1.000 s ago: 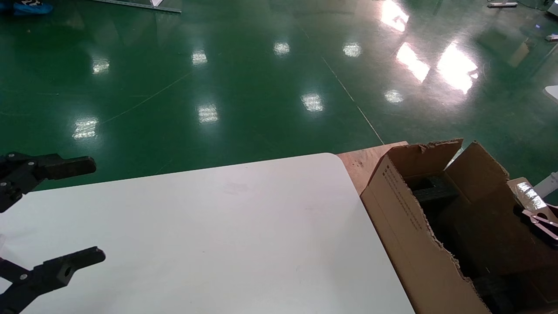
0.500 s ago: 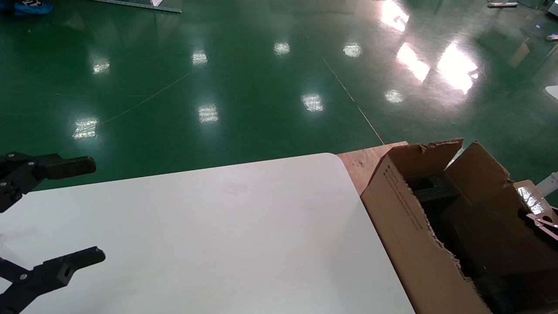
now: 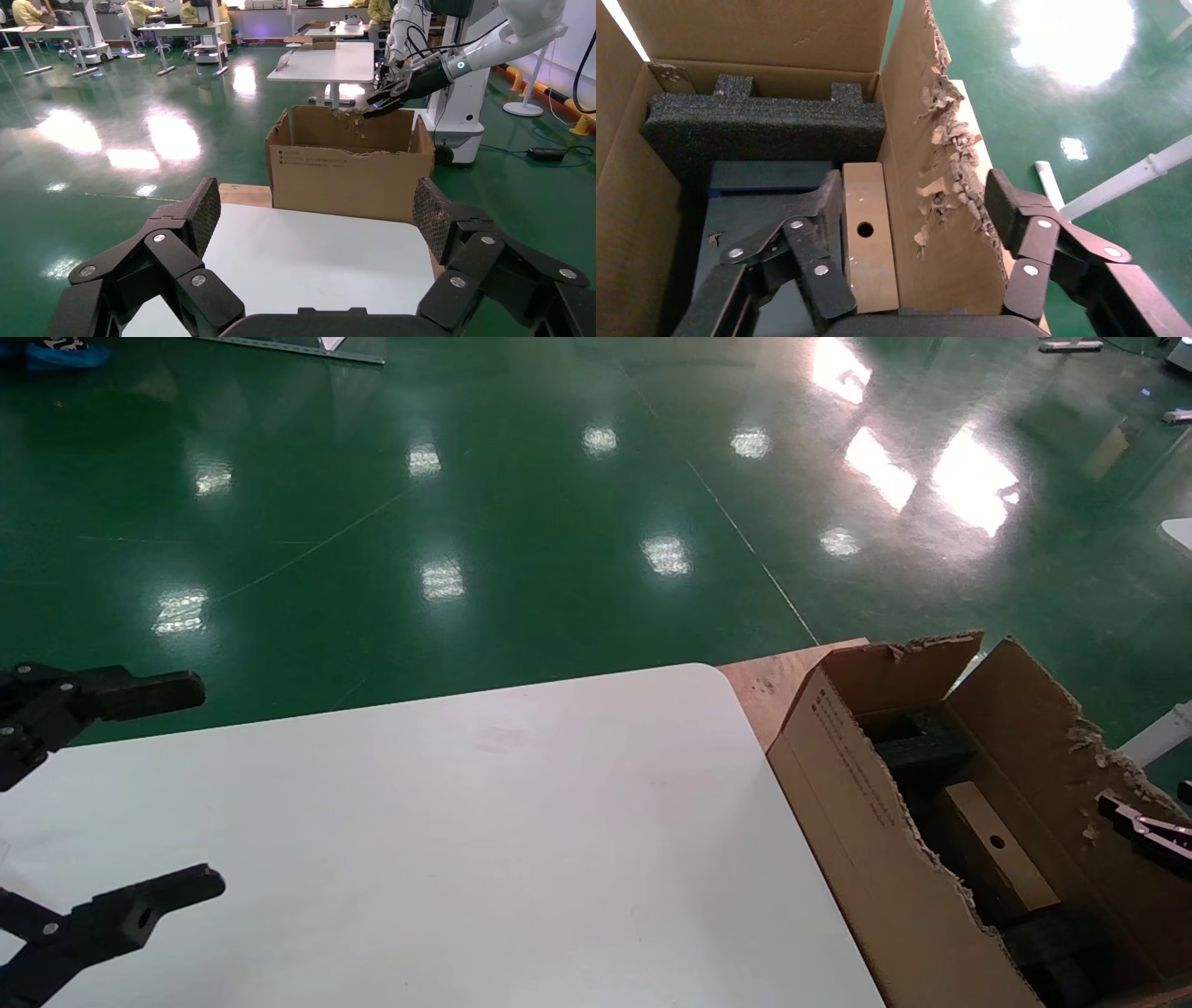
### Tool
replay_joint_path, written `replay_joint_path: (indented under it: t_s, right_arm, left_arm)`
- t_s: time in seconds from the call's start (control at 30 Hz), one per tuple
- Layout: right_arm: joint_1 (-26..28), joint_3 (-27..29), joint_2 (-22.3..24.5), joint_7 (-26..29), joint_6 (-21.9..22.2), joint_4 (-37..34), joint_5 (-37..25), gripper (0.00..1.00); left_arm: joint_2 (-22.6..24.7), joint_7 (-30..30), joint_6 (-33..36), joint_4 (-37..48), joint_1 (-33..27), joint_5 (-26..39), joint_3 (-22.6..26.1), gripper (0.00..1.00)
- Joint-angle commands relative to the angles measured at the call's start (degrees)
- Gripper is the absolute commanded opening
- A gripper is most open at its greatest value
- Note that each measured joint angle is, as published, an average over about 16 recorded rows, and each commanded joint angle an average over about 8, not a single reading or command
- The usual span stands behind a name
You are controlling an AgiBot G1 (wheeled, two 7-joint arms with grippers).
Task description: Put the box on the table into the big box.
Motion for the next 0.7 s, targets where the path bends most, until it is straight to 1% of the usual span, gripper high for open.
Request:
replay_joint_path:
  t_s: [0.03, 0.23, 0.37, 0.53, 0.7]
  right_arm:
    - [0.0, 0.0, 0.0, 0.0, -0.1, 0.0, 0.0, 1.0]
    - [0.1, 0.2, 0.0, 0.0, -0.4, 0.2, 0.1, 1.0]
    - [1.0, 0.3, -0.6, 0.0, -1.2, 1.1, 0.3, 1.0]
    - [4.2, -0.3, -2.1, 0.1, -2.5, 3.0, 0.3, 1.0]
    - [9.1, -1.6, -4.1, -0.1, -3.3, 5.1, -0.3, 1.0]
  left_arm:
    - [0.0, 0.0, 0.0, 0.0, 0.0, 0.0, 0.0, 1.0]
    - [0.0, 0.0, 0.0, 0.0, 0.0, 0.0, 0.0, 1.0]
    - [0.0, 0.0, 0.0, 0.0, 0.0, 0.0, 0.0, 1.0]
    - [0.0, 0.0, 0.0, 0.0, 0.0, 0.0, 0.0, 1.0]
    - [0.0, 0.0, 0.0, 0.0, 0.0, 0.0, 0.0, 1.0]
